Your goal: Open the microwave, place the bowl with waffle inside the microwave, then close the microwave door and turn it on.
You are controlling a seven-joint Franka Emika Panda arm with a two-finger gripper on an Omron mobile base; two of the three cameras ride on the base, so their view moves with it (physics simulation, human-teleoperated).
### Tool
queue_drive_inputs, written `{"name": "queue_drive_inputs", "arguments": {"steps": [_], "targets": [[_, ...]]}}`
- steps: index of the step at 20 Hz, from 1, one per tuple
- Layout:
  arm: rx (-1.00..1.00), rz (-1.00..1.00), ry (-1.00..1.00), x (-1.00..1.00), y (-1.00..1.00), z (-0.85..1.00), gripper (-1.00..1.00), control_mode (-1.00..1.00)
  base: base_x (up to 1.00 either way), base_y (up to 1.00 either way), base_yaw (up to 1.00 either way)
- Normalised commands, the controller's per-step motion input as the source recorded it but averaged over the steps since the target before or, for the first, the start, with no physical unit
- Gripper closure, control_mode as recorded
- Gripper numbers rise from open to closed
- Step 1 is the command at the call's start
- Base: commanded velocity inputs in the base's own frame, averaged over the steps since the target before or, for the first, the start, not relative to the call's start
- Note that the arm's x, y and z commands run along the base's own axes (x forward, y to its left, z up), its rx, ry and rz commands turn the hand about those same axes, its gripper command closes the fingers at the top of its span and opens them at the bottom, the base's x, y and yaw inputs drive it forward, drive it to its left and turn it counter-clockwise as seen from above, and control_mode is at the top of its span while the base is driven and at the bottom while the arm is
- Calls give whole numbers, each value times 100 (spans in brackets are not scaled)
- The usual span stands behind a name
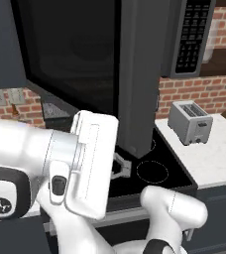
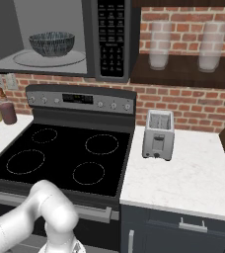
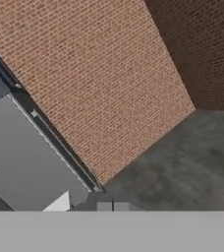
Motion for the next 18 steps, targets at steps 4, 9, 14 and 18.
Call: {"name": "queue_drive_inputs", "arguments": {"steps": [4, 9, 14, 18], "targets": [[29, -3, 78, 67, -100, 39, 100, -100, 0, 0, 0], [15, -1, 80, 99, -100, 35, 100, -100, 0, 0, 0], [12, 39, 27, 82, -72, 7, 100, -100, 0, 0, 0], [15, 76, 0, 72, -21, 0, 100, -100, 0, 0, 0]]}}
